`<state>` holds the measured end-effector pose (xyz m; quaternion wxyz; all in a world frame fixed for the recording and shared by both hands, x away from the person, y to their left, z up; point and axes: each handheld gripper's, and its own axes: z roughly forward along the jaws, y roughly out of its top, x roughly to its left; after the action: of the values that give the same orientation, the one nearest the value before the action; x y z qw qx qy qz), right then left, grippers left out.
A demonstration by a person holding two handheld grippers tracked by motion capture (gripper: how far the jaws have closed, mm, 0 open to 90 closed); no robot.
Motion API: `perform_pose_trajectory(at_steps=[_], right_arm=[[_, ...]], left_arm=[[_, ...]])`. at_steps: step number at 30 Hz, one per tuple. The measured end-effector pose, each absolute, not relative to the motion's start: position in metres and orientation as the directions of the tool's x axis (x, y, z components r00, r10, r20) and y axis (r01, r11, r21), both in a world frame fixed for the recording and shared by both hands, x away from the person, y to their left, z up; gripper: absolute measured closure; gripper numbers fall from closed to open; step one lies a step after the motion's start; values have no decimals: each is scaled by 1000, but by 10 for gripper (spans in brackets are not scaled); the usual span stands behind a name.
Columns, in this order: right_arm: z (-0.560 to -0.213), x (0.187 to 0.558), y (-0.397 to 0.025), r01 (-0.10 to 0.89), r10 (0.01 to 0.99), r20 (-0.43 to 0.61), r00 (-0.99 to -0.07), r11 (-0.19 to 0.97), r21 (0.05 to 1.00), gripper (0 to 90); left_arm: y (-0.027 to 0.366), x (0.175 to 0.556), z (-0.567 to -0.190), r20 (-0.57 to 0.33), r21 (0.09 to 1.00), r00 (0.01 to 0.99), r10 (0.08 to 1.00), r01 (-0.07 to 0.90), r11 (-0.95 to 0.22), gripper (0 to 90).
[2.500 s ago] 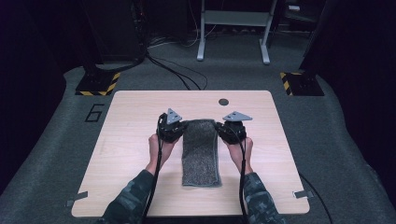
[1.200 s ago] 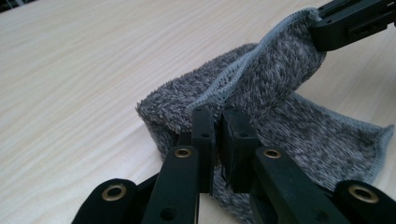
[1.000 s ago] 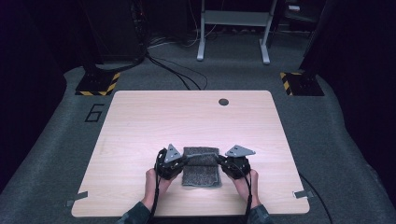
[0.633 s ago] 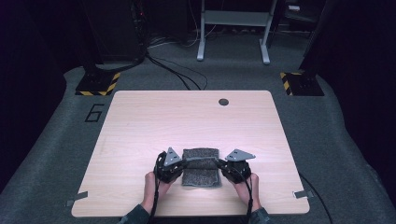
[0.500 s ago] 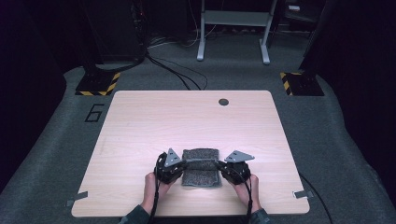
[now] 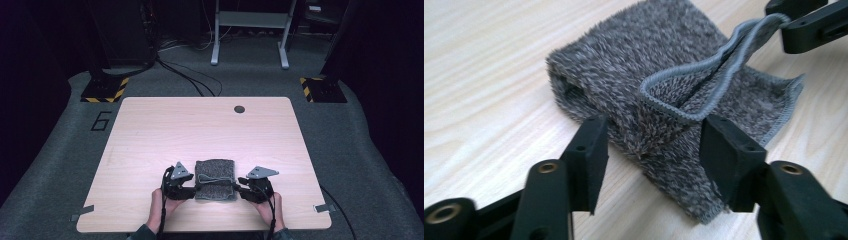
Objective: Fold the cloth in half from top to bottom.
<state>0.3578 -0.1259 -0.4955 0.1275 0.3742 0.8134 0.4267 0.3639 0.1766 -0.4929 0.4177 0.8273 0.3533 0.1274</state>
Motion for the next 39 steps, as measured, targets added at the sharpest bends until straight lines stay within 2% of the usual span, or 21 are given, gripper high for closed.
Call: perform_pose_trajectory(at_steps=[6,8,12,15,20,27,36,39], right_arm=[[-484,358,-135,506,731,150,-665,294,811,556],[-482,362,-132,507,743,141,-655,293,810,509],[-486,374,-119,536,758,130,-639,318,782,453],[-497,379,-110,586,780,128,-613,339,736,356],[-513,373,-108,626,795,129,-593,355,694,315],[-518,366,-107,610,798,77,-597,390,690,255],[-521,363,-106,589,802,32,-596,410,697,213],[-521,364,-107,589,801,33,-598,411,696,185]], left_arm=[[190,371,-479,-85,803,693,716,473,-362,365],[189,376,-477,-73,803,680,730,474,-361,348],[179,389,-485,-54,758,672,739,509,-407,299],[173,390,-494,-45,722,681,731,528,-448,268],[173,380,-505,-29,688,688,725,540,-485,229],[173,374,-514,12,656,693,721,538,-528,215],[176,369,-519,7,685,679,734,531,-498,217],[177,370,-518,12,684,678,735,531,-500,182]])
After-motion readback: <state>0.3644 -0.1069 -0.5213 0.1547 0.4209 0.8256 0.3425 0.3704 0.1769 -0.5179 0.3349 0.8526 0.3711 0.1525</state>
